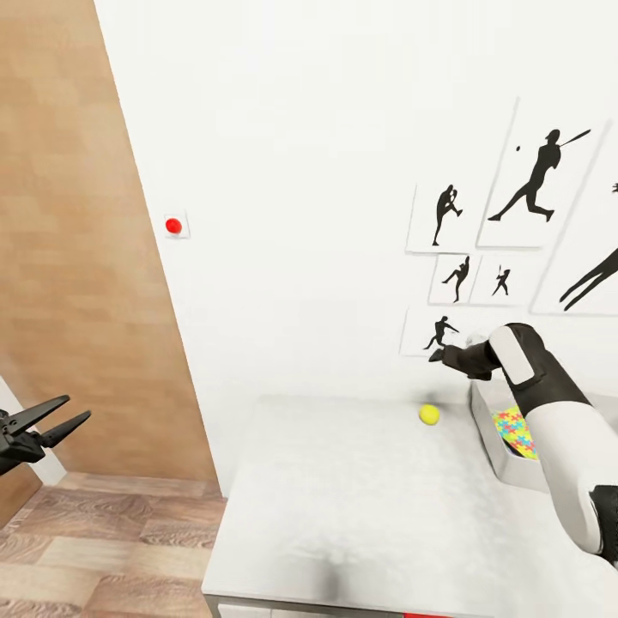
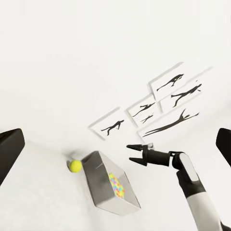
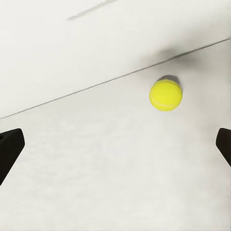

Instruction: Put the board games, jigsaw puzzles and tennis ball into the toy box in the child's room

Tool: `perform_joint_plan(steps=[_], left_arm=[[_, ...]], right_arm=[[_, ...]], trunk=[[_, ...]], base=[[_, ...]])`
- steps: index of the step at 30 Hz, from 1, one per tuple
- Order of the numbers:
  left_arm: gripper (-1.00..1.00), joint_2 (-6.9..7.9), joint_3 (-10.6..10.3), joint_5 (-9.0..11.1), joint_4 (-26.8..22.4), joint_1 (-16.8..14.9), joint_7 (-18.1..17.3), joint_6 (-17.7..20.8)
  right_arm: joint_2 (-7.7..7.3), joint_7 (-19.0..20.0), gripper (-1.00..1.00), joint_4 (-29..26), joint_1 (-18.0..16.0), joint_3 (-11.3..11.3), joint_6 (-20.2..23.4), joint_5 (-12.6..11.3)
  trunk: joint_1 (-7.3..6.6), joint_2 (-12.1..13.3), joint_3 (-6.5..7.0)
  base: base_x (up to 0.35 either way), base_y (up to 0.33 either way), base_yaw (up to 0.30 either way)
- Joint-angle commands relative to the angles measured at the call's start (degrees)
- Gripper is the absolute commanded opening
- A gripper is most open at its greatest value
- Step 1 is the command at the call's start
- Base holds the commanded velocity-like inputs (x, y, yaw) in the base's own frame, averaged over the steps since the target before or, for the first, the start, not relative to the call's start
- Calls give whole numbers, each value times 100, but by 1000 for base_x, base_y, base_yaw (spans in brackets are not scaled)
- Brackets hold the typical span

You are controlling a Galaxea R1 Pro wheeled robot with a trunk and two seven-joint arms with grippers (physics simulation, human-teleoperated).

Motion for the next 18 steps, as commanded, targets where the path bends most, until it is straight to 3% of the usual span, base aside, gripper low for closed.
perform_joint_plan(steps=[1,9,18], left_arm=[[100,1,2,-2,3,-6,-16,25],[100,1,8,-16,3,-6,-9,23],[100,1,43,-222,3,-6,-7,22]], right_arm=[[66,-90,100,23,-17,14,15,-49],[142,-165,100,53,-34,21,15,-42],[149,-178,100,39,-37,18,15,-36]], trunk=[[4,-14,-14],[4,-14,-14],[4,-14,-14]], base=[[0,0,0],[0,0,0],[46,14,0]])
